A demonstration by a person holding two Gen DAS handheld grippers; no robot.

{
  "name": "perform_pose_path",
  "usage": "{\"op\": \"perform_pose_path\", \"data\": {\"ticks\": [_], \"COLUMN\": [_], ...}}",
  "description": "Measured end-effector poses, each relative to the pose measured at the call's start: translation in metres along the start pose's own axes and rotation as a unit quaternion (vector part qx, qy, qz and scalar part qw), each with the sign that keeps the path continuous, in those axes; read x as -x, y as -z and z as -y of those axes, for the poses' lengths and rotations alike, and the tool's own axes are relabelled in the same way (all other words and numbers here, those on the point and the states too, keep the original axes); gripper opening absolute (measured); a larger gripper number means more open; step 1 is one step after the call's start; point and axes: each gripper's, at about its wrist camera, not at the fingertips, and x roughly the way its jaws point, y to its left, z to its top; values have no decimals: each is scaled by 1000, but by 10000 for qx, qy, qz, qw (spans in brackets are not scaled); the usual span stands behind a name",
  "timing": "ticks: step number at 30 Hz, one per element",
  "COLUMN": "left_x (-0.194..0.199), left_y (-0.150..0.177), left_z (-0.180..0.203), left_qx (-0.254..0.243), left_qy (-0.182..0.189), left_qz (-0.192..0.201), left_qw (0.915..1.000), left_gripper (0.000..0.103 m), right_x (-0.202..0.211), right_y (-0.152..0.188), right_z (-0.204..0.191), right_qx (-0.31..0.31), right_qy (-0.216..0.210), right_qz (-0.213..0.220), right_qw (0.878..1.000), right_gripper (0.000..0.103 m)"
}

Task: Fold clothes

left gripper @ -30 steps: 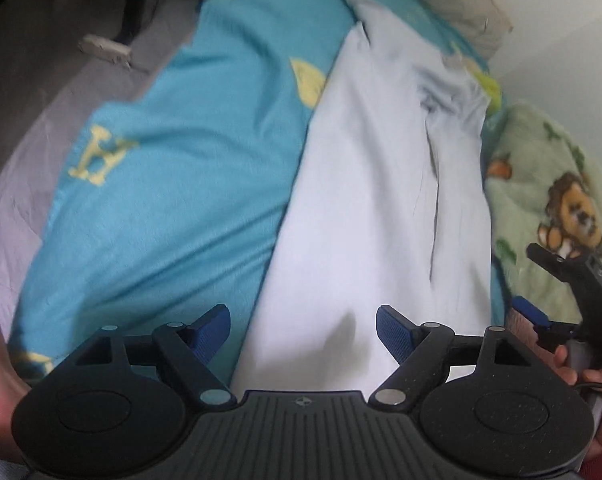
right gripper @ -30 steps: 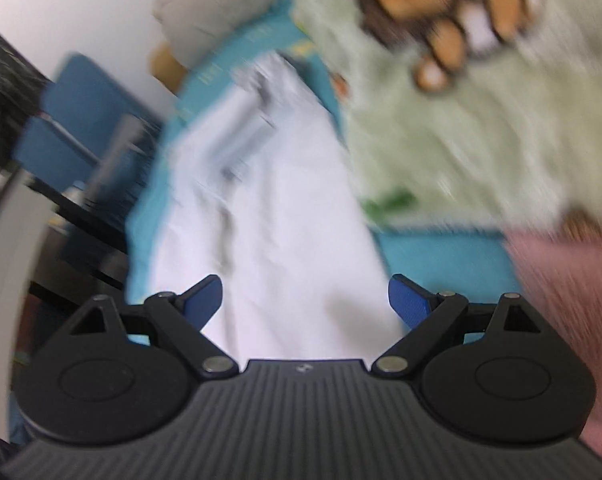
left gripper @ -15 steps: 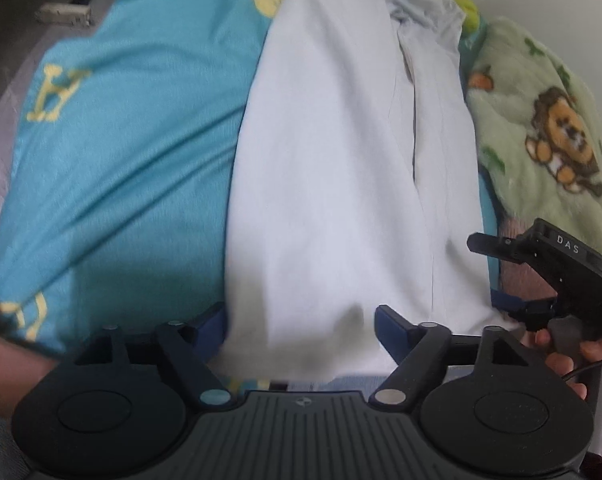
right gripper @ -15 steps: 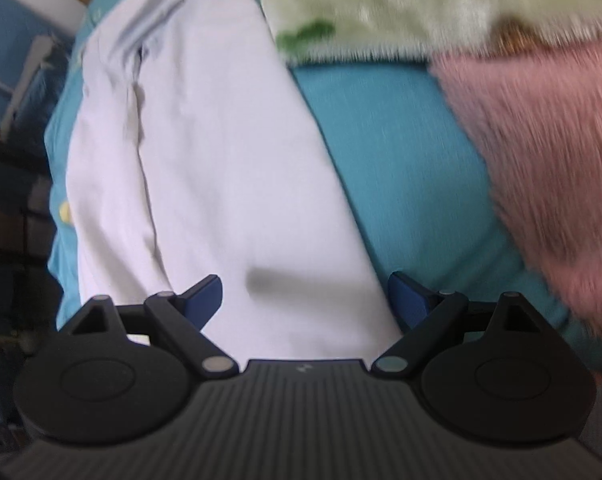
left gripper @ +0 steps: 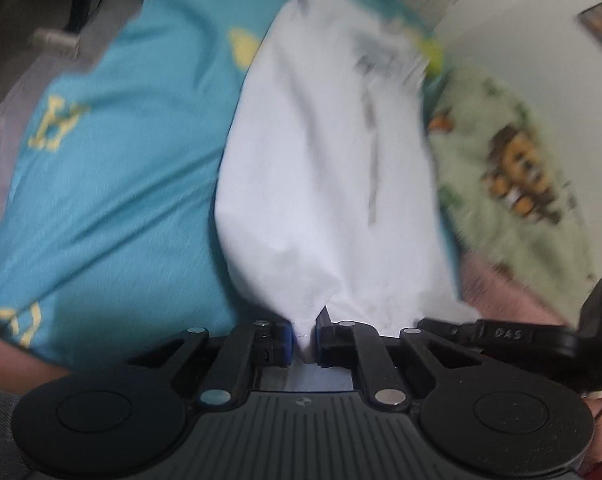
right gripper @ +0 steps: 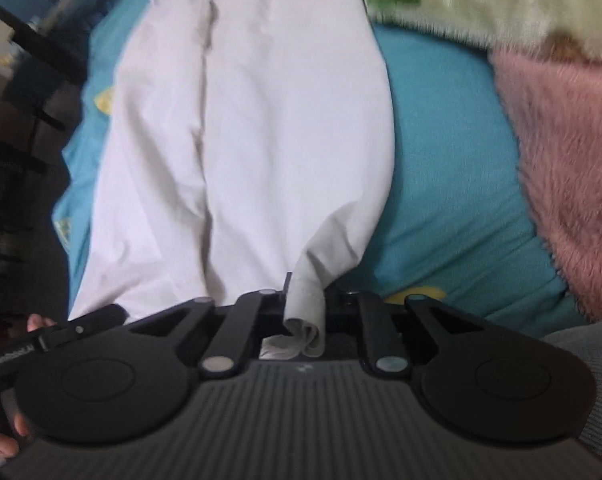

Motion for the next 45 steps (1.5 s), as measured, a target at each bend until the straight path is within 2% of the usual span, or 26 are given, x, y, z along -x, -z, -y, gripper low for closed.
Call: {"op": "perform_pose_path", "data": {"ticks": [2,5,9,14,19,26,29,33,37,45], "left_x": [19,35,77,137,188,230,227,209,171,78], "left_y": [1,-1,-9,-23,-17,41,51,44,11,-68], "left_z": [-5,5,28,75,111,137,143,144,139,133], "left_qx": [242,470,424,126,-148,-587,-716,-756,-678,-1058], "left_qy": [277,599,769,979,1225,1095,940,724,432,-384], "left_qz": [472,957,1515,2118,2454,2625,2635,2605,2508,2430], "left_qw": [9982,9925,9845,9723,9615,9569,9574,9598,9647,9635], "left_gripper": [8,6,5,4,4,5,5,5,5,5], "right_x": [18,47,91,138,185,225,224,201,170,89], "right_y": [1,-5,-9,-21,-9,40,49,32,3,-72], "right_z": [8,14,7,-6,-10,3,13,19,18,11], "right_qx": [-192,-426,-362,-281,-128,84,19,-202,-319,-490], "right_qy": [-361,-793,-1218,-1610,-1948,-2169,-2254,-2188,-2088,-1816], "right_qz": [419,912,1402,1964,2351,2663,2692,2542,2434,2143], "right_qw": [9983,9918,9819,9668,9522,9391,9363,9419,9467,9585], "right_gripper": [12,12,11,11,11,11,11,11,11,11]}}
